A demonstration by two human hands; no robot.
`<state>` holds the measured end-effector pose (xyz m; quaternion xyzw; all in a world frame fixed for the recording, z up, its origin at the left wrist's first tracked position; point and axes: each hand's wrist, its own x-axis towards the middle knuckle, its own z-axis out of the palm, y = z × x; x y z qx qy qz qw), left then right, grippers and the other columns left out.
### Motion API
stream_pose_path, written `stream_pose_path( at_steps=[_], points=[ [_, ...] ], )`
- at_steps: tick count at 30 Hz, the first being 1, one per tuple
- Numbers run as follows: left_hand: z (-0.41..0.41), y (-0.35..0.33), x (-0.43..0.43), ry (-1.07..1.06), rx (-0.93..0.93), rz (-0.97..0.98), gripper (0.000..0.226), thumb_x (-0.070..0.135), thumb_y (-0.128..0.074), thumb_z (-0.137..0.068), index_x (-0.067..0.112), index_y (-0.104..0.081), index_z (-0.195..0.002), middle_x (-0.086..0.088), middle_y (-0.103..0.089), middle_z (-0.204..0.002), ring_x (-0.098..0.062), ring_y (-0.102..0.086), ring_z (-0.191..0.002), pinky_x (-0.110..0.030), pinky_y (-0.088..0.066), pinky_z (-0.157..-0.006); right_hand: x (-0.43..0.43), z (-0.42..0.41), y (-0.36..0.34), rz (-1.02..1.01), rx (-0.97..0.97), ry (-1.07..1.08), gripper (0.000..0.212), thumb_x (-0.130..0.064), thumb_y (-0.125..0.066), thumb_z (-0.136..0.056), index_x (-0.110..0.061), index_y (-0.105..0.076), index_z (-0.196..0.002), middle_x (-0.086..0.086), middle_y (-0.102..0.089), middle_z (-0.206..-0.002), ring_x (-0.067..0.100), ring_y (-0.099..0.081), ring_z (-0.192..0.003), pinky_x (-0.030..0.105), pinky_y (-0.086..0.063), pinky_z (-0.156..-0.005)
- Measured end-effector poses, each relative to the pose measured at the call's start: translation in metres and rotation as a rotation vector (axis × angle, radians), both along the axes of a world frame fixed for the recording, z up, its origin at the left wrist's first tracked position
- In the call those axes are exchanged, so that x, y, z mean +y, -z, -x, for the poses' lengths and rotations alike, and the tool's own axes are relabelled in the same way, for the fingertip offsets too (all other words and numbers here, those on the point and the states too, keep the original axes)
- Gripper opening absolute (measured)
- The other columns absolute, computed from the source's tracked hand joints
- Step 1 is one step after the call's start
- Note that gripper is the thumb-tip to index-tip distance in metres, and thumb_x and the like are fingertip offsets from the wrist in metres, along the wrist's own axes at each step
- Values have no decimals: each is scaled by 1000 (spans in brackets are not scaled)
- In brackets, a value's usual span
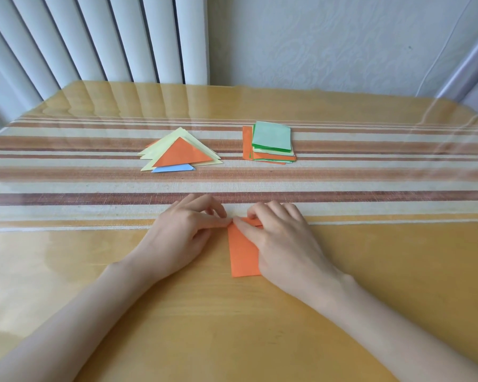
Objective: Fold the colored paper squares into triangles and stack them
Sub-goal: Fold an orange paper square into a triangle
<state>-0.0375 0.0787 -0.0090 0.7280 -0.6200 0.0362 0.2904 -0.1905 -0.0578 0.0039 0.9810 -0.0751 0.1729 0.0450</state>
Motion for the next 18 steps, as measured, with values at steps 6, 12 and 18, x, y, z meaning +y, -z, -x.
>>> stream_pose_path(
  at_steps=[6,12,18],
  points=[
    [-1,4,-2,-30,60,-1,40,17,-41,-81,25,-75,-101,16,-58,-101,-6,-49,-89,-29,-45,-73,-16,17,-5,-41,123,-117,62,-7,-27,-73,-21,-69,-116,6,-65,-115,27,-58,-99,36,-31,-93],
    [4,-1,-2,-43,111,-34,47,24,-35,-74,21,-72,-104,15,-58,-104,-10,-52,-97,-36,-48,-84,-37,49,-7,-509,228,-151,71,-72,-34,-85,-32,-40,-143,-22,-37,-145,-3,-19,-137,25,-12,-115],
    [5,-2,-3,-77,143,-62,36,42,-45,-83,25,-70,-100,14,-57,-102,-12,-57,-96,-43,-49,-85,-26,38,1,-421,24,-91,74,-75,-28,-85,-22,-63,-123,-15,-54,-128,2,-35,-121,23,-13,-111]
  ],
)
